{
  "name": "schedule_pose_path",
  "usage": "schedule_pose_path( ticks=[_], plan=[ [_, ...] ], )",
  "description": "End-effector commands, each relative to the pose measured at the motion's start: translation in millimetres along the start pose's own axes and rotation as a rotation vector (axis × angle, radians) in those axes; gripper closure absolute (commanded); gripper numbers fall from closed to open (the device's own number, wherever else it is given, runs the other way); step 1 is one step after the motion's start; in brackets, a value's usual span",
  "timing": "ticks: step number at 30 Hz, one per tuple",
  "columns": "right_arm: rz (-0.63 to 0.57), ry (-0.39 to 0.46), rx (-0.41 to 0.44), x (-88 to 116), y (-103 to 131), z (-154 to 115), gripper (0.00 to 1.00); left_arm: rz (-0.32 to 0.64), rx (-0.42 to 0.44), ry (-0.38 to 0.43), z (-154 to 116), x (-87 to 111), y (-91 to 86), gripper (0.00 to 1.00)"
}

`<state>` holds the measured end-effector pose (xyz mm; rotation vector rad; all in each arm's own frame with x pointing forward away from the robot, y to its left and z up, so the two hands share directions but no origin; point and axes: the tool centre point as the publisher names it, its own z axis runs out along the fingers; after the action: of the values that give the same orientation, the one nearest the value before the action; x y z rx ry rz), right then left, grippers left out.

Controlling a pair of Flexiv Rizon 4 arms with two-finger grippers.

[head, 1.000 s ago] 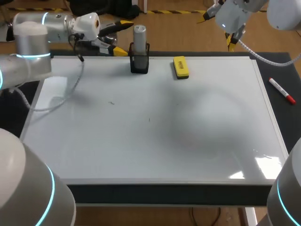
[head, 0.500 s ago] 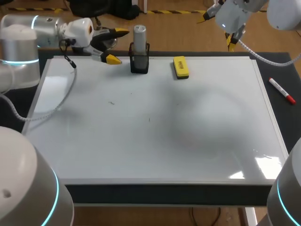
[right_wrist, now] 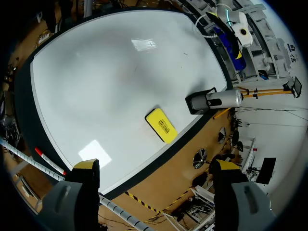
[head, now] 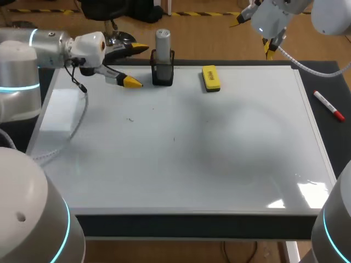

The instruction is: Pick up the inspection probe, press it on each red-marked spot on the whiteboard one by one, put down the probe, pick up the eraser, and wipe off all the red marks.

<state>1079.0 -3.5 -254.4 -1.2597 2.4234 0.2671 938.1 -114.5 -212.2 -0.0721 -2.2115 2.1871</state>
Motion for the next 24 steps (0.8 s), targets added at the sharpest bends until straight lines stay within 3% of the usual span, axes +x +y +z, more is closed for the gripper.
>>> schedule_pose_path(
  ticks=[1,11,24],
  plan=[
    [-0.002,0.007,0.002,-0.6,-0.2,-1.3,0.00,-0.005,-0.003,-0.291,2.2,14.6,0.1,0.00],
    [-0.002,0.007,0.002,-0.6,-0.2,-1.3,0.00,-0.018,0.016,-0.291,10.4,27.8,8.0,0.00],
    [-0.002,0.007,0.002,-0.6,-0.2,-1.3,0.00,-0.018,0.016,-0.292,10.6,28.4,8.1,0.00]
  ],
)
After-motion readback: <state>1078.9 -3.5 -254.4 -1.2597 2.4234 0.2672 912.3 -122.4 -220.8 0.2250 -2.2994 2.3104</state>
